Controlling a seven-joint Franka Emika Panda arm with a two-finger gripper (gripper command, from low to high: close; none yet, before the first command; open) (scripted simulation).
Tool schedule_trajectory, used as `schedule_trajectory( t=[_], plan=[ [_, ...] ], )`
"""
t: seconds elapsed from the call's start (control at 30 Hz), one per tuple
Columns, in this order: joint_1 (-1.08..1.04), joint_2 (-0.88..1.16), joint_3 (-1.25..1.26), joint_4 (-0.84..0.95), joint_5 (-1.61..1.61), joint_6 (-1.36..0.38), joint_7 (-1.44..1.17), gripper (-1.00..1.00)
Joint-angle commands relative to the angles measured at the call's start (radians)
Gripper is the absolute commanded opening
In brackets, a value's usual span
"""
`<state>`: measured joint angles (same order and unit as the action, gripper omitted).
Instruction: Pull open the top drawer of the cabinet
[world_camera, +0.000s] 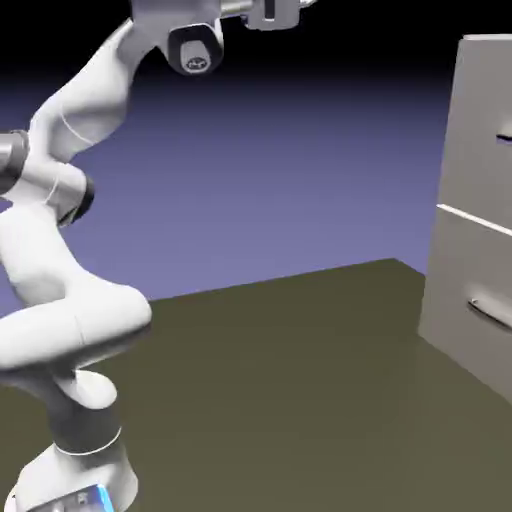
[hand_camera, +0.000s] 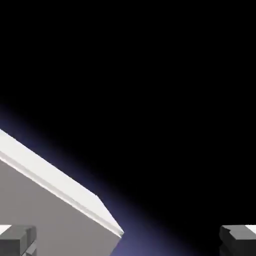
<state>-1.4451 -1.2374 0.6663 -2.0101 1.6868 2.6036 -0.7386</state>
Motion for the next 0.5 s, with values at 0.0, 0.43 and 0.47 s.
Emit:
schedule_trajectory(
  t=[0.0, 0.43, 0.47],
  plan=[
    [-0.036, -0.017, 0.017, 0.02, 0.042, -0.011, -0.037, 0.0],
    [-0.507, -0.232, 0.232, 0.279, 0.587, -0.151, -0.515, 0.0],
    [-0.544, -0.249, 0.249, 0.298, 0.629, -0.162, -0.552, 0.0]
  ],
)
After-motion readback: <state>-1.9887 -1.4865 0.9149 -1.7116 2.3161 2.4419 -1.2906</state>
